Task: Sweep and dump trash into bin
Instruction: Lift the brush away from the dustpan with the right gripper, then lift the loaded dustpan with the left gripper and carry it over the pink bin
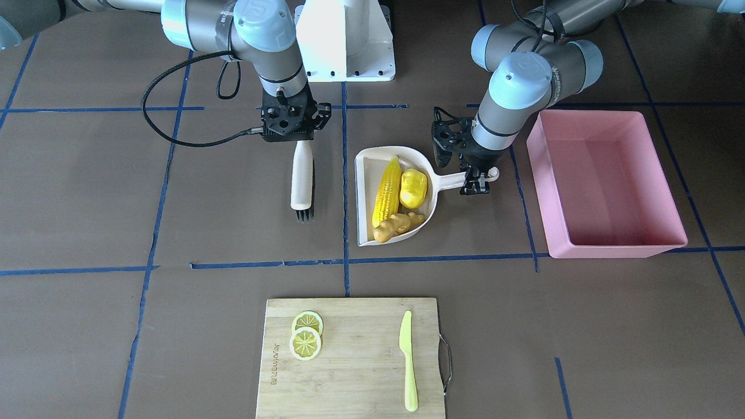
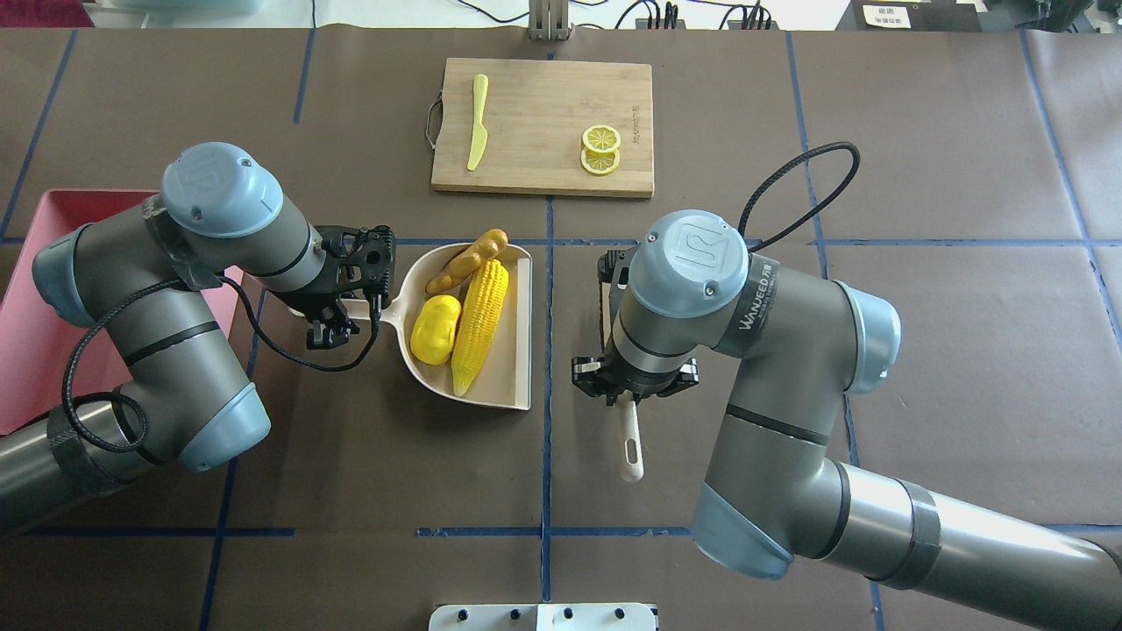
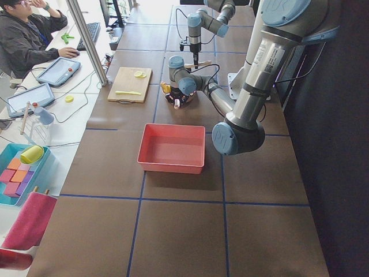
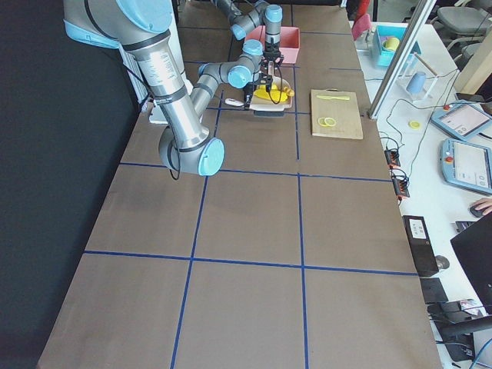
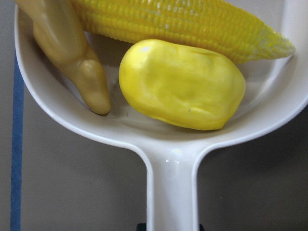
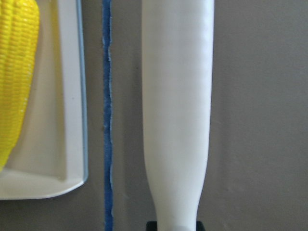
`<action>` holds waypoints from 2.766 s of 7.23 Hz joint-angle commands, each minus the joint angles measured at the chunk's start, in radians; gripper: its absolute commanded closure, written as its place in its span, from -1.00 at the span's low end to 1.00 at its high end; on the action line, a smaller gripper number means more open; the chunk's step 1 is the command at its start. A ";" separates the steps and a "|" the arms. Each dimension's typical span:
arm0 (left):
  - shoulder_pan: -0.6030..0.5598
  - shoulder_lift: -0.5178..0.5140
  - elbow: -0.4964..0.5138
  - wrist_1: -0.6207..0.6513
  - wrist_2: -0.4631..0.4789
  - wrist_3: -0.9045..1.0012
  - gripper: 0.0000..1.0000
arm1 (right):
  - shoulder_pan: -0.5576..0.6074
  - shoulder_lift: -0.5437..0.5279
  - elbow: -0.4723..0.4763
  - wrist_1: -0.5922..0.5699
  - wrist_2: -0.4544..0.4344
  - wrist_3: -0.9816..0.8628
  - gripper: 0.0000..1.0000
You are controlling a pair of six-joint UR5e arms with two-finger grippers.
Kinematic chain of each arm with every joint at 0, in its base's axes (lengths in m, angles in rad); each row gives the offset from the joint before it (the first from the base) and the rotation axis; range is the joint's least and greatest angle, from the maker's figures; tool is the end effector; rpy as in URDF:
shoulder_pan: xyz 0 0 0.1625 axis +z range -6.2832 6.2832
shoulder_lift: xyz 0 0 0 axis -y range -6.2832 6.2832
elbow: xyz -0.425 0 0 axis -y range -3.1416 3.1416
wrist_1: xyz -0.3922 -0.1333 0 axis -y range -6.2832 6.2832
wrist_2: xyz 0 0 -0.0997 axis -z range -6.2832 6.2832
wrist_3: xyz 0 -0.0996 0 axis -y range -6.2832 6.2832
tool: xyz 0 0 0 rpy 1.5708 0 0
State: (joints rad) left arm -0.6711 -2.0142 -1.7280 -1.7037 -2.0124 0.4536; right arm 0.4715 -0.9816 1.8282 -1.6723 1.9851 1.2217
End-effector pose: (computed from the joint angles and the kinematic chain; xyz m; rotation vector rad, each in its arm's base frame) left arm 0.4450 -0.4692 0.3249 0.6695 0.6260 1.4286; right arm -0.5199 -0.3697 0.2215 -0.0691 -0.8299 -0.0391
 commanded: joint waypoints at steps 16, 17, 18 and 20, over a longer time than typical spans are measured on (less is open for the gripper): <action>-0.612 0.287 0.054 -0.467 -0.778 0.133 1.00 | -0.007 -0.057 0.017 0.026 -0.019 -0.053 1.00; -0.672 0.301 0.109 -0.467 -0.798 0.225 1.00 | -0.007 -0.057 0.017 0.026 -0.019 -0.053 1.00; -0.735 0.299 0.164 -0.468 -0.804 0.308 1.00 | -0.007 -0.057 0.017 0.026 -0.026 -0.053 1.00; -0.785 0.302 0.247 -0.464 -0.790 0.460 1.00 | -0.007 -0.057 0.016 0.026 -0.028 -0.054 1.00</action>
State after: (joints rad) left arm -1.4250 -1.7146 -1.5301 -2.1694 -2.8082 0.8239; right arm 0.4648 -1.0385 1.8449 -1.6460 1.9588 1.1678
